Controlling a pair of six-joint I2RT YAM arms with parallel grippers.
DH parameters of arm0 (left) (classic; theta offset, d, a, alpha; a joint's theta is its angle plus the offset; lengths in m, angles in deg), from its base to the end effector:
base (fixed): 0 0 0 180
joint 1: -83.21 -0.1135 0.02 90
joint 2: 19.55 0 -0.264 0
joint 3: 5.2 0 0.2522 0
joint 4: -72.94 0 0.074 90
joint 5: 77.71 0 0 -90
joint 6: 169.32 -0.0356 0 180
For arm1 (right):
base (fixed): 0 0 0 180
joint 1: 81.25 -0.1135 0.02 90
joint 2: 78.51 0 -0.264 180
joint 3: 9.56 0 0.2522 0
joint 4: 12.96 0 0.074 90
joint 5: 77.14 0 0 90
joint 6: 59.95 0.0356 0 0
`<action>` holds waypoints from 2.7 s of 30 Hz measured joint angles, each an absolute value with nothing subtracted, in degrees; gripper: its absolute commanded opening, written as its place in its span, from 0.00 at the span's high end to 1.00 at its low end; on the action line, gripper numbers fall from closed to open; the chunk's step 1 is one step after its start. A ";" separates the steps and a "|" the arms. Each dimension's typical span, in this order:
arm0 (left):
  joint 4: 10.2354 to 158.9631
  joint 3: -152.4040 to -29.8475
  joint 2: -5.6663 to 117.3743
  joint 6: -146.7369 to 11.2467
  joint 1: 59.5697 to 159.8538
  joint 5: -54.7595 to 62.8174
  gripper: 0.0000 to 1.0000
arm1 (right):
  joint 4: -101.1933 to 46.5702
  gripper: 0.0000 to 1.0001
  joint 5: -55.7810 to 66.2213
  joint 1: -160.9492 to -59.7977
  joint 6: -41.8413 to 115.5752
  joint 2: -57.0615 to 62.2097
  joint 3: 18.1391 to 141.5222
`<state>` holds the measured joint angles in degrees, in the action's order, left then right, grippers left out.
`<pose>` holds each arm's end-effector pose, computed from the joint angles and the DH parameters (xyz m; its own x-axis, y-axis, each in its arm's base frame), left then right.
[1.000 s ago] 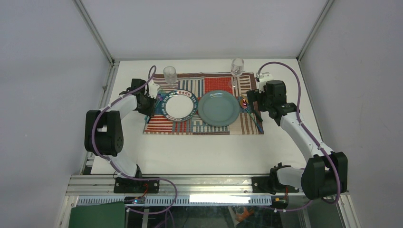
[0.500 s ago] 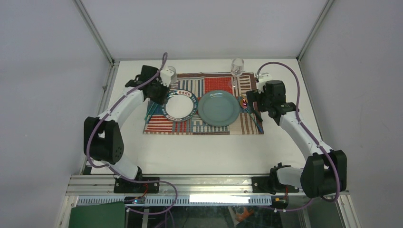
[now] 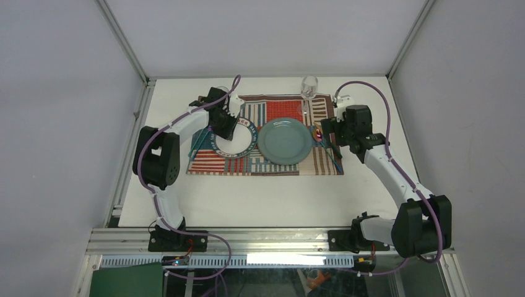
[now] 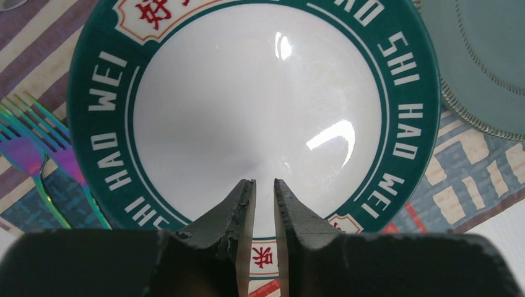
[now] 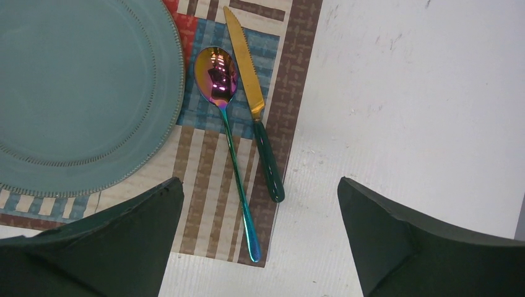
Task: Set the dinner table for one person
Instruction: Adjust the plate on the napkin.
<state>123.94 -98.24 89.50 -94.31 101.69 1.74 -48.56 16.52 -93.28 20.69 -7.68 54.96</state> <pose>0.3689 -0.1302 0.1931 -0.7453 0.5172 -0.4209 0.5924 0.8033 -0.0618 0.2601 0.0531 0.2620 -0.6183 -0.2977 -0.7274 -0.2656 0.9502 -0.1631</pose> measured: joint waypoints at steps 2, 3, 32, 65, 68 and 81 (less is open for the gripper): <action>123.65 -98.44 89.87 -94.18 102.33 1.77 0.79 | -48.56 0.00 16.52 -93.21 20.69 -7.68 54.96; 123.61 -98.44 89.98 -94.07 102.57 1.77 0.79 | -48.58 0.00 16.52 -93.17 20.69 -7.68 54.96; 119.87 -86.70 84.39 -93.61 105.23 3.16 0.78 | -48.89 0.00 16.48 -93.10 20.62 -7.68 54.96; 126.25 -100.69 84.78 -95.23 105.74 6.22 0.58 | -48.91 0.00 16.46 -93.08 20.49 -7.68 54.96; 125.71 -101.52 86.77 -95.12 104.95 5.85 0.53 | -48.91 0.00 16.43 -92.86 20.49 -7.68 54.96; 126.80 -87.51 76.61 -93.52 86.33 -13.99 0.64 | -48.93 0.00 15.87 -92.58 20.03 -7.37 54.96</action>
